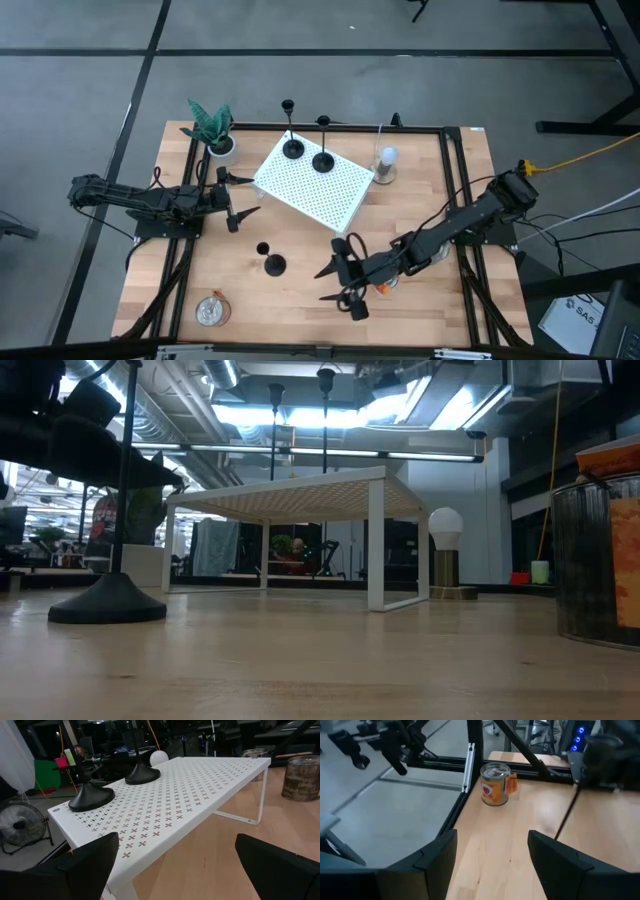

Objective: Pick & Place candle stick holders
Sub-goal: Put the black candle holder on the shelf

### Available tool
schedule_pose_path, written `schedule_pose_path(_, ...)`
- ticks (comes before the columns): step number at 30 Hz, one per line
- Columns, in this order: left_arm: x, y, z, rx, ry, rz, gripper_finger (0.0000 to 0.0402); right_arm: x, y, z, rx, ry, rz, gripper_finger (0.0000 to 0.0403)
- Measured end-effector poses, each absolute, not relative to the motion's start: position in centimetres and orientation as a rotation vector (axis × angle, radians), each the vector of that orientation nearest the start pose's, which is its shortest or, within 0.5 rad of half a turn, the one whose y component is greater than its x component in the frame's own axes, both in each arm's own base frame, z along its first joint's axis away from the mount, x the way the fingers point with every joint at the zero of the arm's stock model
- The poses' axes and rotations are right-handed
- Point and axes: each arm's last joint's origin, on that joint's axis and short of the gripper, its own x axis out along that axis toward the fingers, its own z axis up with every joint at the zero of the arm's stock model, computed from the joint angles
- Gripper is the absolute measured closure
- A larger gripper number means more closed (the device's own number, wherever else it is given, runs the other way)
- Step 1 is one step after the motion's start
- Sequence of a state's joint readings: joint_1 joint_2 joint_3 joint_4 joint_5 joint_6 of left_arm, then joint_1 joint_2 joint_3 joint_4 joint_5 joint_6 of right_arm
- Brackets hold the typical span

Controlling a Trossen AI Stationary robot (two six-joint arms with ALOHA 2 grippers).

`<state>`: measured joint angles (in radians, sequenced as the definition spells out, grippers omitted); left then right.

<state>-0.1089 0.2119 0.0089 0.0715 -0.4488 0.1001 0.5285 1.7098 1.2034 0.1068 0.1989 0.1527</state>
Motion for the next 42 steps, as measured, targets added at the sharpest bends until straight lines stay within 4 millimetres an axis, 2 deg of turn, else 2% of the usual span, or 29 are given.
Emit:
schedule_pose_path(12,10.8,0.1,15.6,0.135,0.141,0.333,0.0002,38.6,21.8,25.9,-0.121,0.374,0.318,0.0154)
schedule_pose_path(16,10.8,0.1,15.6,0.134,0.14,0.333,0.0002,40.0,22.1,25.5,-0.137,0.363,0.222,0.0154)
schedule_pose_path(28,10.8,0.1,15.6,0.134,0.14,0.332,0.0002,43.4,18.4,22.5,-0.091,0.402,0.061,0.0154)
schedule_pose_path(42,10.8,0.1,15.7,0.134,0.139,0.332,0.0001,46.5,14.6,20.3,-0.058,0.332,0.04,0.0154)
